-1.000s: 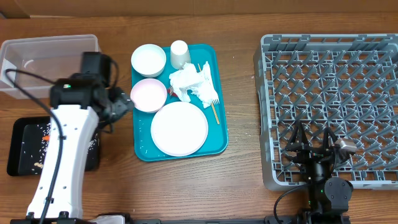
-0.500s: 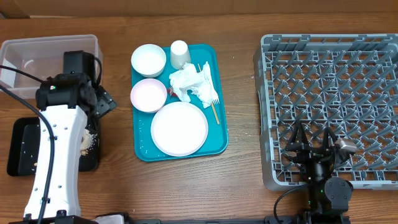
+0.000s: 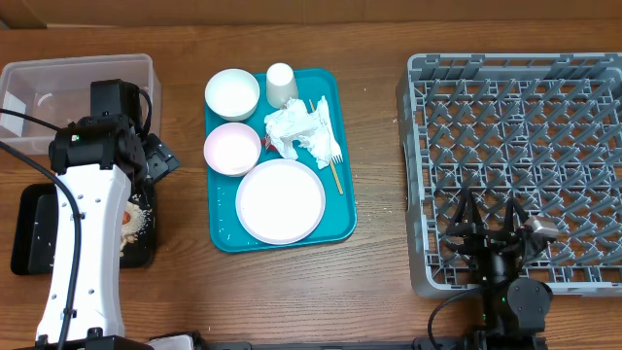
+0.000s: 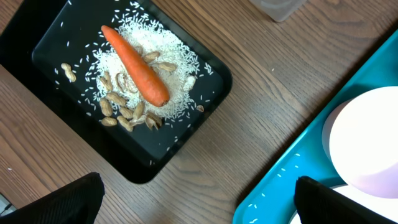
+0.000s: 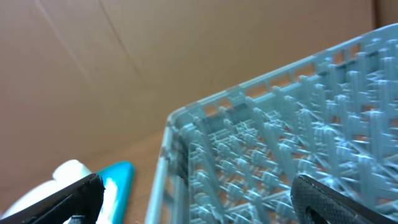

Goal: Sort waste into correct bins and load items into the dishwasher rack
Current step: 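Retract the left gripper to hover above the black tray, then raise the right gripper from the rack toward the white plate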

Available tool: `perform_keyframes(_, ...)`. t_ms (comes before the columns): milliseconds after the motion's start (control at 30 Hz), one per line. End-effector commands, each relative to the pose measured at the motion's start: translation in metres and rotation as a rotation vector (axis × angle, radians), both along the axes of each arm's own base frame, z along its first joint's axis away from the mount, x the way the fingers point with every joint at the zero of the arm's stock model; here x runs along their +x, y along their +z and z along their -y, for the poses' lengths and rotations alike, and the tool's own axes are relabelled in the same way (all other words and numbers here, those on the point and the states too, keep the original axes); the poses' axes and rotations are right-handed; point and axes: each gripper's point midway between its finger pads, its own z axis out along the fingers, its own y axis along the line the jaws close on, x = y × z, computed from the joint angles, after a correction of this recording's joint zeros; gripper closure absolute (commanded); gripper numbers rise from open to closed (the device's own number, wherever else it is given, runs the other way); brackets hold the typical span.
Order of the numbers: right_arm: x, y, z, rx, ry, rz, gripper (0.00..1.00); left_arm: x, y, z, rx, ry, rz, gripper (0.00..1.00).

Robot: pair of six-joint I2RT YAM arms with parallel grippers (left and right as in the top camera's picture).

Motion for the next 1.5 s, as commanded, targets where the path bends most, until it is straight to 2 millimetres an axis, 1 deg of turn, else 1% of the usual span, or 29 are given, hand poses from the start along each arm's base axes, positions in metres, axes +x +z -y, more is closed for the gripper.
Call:
perform_keyframes(0,-0.003,0.018,-0.032,0.321,0.208,0.062,0.0,0.002,0.004,0.0,0.0,-0.01,0.015,0.0)
perform_keyframes(100,-0.01,0.022,-0.058,0.632,0.379,0.006,0.0,0.002,0.004,0.0,0.0,-0.01,0.015,0.0)
perform_keyframes(167,-0.013,0.018,-0.067,0.761,0.431,-0.048,0.0,0.002,0.004,0.0,0.0,-0.01,0.015,0.0)
perform_keyframes(200,-0.014,0.015,-0.071,0.8,0.446,-0.076,0.0,0.002,0.004,0.0,0.0,-0.01,0.015,0.0)
perform_keyframes(267,-0.014,0.006,-0.074,0.814,0.449,-0.123,0.0,0.002,0.004,0.0,0.0,-0.01,0.015,0.0)
perform_keyframes(333,-0.018,0.005,-0.082,0.842,0.496,-0.156,0.0,0.002,0.004,0.0,0.0,-0.01,0.015,0.0)
perform_keyframes(367,-0.021,0.009,-0.087,0.833,0.534,-0.154,0.0,0.002,0.004,0.0,0.0,-0.01,0.015,0.0)
perform_keyframes(400,-0.026,0.018,-0.094,0.791,0.592,-0.128,0.0,0.002,0.004,0.0,0.0,-0.01,0.015,0.0)
perform_keyframes(467,-0.036,0.042,-0.103,0.677,0.694,-0.028,0.0,0.002,0.004,0.0,0.0,-0.01,0.015,0.0)
perform_keyframes(500,-0.044,0.059,-0.108,0.616,0.748,0.044,0.0,0.002,0.004,0.0,0.0,-0.01,0.015,0.0)
perform_keyframes(567,-0.054,0.078,-0.11,0.571,0.795,0.124,0.0,0.002,0.004,0.0,0.0,-0.01,0.015,0.0)
perform_keyframes(733,-0.065,0.104,-0.114,0.505,0.82,0.168,0.0,0.002,0.004,0.0,0.0,-0.01,0.015,0.0)
perform_keyframes(833,-0.067,0.118,-0.114,0.437,0.808,0.187,0.0,0.002,0.004,0.0,0.0,-0.01,0.015,0.0)
perform_keyframes(933,-0.068,0.138,-0.114,0.358,0.791,0.204,0.0,0.002,0.004,0.0,0.0,-0.01,0.015,0.0)
perform_keyframes(1067,-0.06,0.168,-0.114,0.26,0.76,0.176,0.0,0.002,0.004,0.0,0.0,-0.01,0.015,0.0)
perform_keyframes(1167,-0.049,0.188,-0.115,0.205,0.756,0.127,0.0,0.002,0.004,0.0,0.0,-0.01,0.015,0.0)
perform_keyframes(1267,-0.034,0.21,-0.12,0.157,0.771,0.083,0.0,0.002,0.004,0.0,0.0,-0.01,0.015,0.0)
perform_keyframes(1333,-0.024,0.225,-0.127,0.142,0.795,0.063,0.01,0.002,0.004,0.0,0.0,-0.01,0.015,0.0)
perform_keyframes(1400,-0.013,0.234,-0.137,0.116,0.833,0.046,0.0,0.002,0.004,0.0,0.0,-0.01,0.015,0.0)
perform_keyframes(1467,0.0,0.235,-0.149,0.107,0.864,0.003,0.0,0.002,0.004,0.0,0.0,-0.01,0.015,0.0)
